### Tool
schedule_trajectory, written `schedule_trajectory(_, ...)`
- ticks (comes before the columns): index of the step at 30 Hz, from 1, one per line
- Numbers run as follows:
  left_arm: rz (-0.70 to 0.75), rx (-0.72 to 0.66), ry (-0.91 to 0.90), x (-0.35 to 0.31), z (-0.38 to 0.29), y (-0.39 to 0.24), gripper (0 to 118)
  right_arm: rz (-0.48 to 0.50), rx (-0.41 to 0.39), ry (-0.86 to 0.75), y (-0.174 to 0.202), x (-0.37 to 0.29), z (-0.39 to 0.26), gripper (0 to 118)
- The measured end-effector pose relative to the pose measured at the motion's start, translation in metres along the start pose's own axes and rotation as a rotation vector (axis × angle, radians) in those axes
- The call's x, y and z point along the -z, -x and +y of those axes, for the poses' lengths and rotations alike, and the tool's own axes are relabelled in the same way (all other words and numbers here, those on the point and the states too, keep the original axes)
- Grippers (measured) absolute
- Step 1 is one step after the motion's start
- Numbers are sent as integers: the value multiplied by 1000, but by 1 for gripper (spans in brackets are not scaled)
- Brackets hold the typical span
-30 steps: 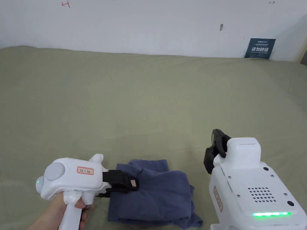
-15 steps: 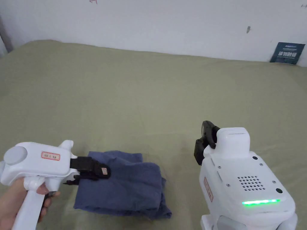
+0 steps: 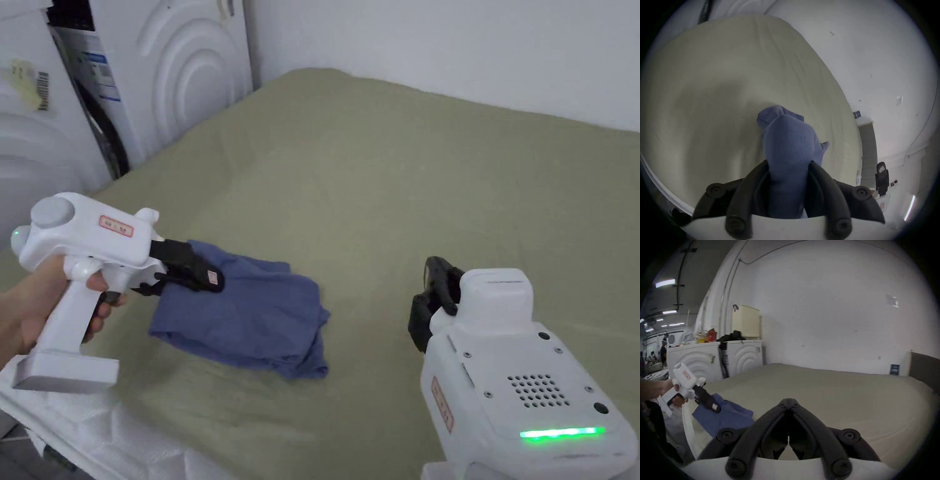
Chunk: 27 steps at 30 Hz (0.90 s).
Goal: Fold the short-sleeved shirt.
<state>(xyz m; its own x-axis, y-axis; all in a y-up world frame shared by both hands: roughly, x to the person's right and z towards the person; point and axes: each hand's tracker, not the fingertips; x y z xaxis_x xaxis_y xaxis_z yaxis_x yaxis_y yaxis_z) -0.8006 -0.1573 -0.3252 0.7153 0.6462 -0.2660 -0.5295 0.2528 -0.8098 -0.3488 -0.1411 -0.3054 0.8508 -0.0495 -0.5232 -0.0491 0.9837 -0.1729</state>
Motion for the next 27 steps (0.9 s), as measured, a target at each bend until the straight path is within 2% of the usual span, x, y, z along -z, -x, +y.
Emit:
schedule_trajectory(6, 41, 7, 25, 2, 36, 18, 27, 72, -13, 32, 24, 28, -7, 0)
schedule_trajectory(8, 81, 51, 56, 9, 43, 12, 27, 85, -22, 44, 26, 30, -11, 0)
schedule_trajectory(15, 114, 84, 79, 17, 51, 4, 27, 98, -58, 77, 17, 28, -22, 0)
schedule_trajectory(16, 126, 123, 77, 17, 50, 1, 31, 95, -59, 78, 17, 27, -23, 0)
schedule_trajectory(17, 155, 151, 55, 15, 49, -1, 51, 97, -56, 82, 15, 26, -22, 0)
schedule_trajectory(18, 183, 166, 35, 14, 49, -5, 98, 99, -47, 88, 13, 24, -21, 0)
schedule_trajectory(19, 232, 165, 8, 11, 48, -10, 118, 103, -40, 89, 11, 22, -19, 0)
schedule_trajectory(21, 234, 190, -59, -7, 48, -24, 114, 98, -36, 82, 8, 14, -15, 0)
schedule_trajectory(24, 301, 222, -136, -30, 39, -55, 114, 102, -30, 74, 0, -1, -7, 0)
schedule_trajectory(25, 298, 237, -167, -17, 43, -34, 113, 98, -26, 71, -3, -7, -3, 0)
schedule_trajectory(26, 280, 237, -180, -17, 40, -38, 111, 99, -12, 65, -8, -13, 1, 0)
schedule_trajectory(27, 262, 246, -188, -12, 36, -46, 93, 99, 15, 57, -15, -20, 6, 0)
